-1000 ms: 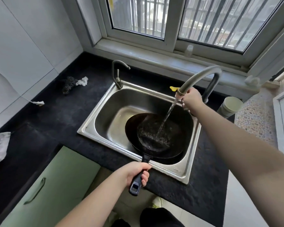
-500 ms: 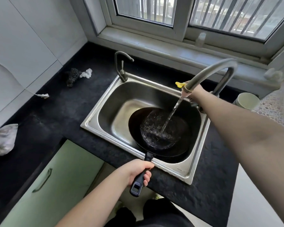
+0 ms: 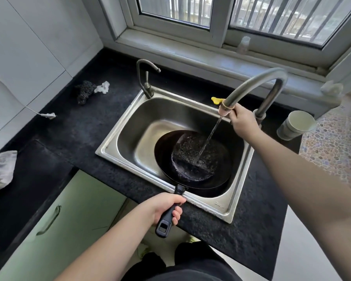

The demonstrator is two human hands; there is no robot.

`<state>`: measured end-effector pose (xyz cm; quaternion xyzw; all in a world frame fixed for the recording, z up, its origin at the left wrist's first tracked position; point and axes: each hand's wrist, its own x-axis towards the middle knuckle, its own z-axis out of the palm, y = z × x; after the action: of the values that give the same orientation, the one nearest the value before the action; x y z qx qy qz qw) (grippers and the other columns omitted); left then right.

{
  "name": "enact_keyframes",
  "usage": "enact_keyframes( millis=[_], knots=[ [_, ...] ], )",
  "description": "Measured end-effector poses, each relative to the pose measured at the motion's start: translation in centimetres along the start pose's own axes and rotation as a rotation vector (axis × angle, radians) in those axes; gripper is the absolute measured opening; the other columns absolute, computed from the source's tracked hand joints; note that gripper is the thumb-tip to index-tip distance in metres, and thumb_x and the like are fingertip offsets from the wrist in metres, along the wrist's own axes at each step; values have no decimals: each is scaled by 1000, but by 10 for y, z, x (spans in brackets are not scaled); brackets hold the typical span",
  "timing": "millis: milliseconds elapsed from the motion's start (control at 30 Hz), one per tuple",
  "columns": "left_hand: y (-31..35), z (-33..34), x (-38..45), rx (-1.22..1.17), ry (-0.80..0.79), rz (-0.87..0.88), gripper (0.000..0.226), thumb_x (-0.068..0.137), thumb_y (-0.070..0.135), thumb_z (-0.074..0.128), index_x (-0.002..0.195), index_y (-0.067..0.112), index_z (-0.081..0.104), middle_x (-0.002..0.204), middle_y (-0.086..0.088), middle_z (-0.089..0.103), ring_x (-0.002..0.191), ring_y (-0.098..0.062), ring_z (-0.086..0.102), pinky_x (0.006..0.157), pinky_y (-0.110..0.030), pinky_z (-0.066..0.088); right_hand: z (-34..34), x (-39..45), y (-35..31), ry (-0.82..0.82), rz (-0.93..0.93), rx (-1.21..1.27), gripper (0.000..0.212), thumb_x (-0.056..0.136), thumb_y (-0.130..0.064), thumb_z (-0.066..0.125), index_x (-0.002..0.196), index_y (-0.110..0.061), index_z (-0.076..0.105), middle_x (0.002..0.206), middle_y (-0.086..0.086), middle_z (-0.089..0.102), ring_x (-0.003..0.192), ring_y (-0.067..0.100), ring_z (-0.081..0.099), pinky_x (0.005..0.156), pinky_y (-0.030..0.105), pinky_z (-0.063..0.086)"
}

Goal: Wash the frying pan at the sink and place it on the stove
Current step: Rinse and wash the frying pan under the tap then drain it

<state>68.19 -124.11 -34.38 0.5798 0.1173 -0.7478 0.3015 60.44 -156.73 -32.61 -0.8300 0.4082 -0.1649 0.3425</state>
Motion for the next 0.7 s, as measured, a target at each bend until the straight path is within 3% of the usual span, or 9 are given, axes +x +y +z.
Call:
enact_keyframes(
  millis=[167, 367, 533, 600, 700],
  knots=[
    [0, -1, 0, 7, -6, 4, 26, 98, 21, 50, 76, 17, 37, 52, 5, 37, 36, -7, 34, 36, -17, 33, -8, -5, 5, 28, -10, 42, 21, 98, -15, 43, 109, -14, 61, 92, -4, 63, 83, 12, 56, 74, 20, 36],
    [0, -3, 0, -28, -46, 8, 25, 97, 21, 52, 74, 15, 45, 51, 5, 41, 36, -7, 38, 36, -18, 36, -5, -9, 3, 36, 29, 29, 21, 99, -19, 43, 110, -16, 61, 94, -2, 63, 83, 13, 54, 70, 16, 34],
    [-12, -8, 1, -228, -150, 52, 17, 93, 13, 52, 76, 11, 51, 61, 0, 53, 46, -10, 56, 46, -24, 52, -9, -32, 0, 152, 64, 47, 27, 98, -25, 49, 119, -11, 59, 116, 5, 62, 108, 20, 56, 95, 32, 43],
    [-17, -8, -1, -275, -174, 71, 13, 90, 12, 55, 77, 11, 55, 66, -2, 59, 51, -12, 62, 51, -31, 58, -11, -60, -4, 240, 52, 103, 25, 98, -26, 47, 114, -13, 62, 111, -2, 61, 104, 15, 56, 89, 24, 40],
    [-16, -9, -3, -318, -200, 39, 12, 89, 15, 57, 79, 13, 52, 59, 1, 53, 40, -7, 54, 37, -20, 48, 1, -113, -7, 224, 90, 166, 29, 100, -24, 41, 99, -17, 69, 100, -7, 69, 91, 6, 60, 78, 17, 40]
  ],
)
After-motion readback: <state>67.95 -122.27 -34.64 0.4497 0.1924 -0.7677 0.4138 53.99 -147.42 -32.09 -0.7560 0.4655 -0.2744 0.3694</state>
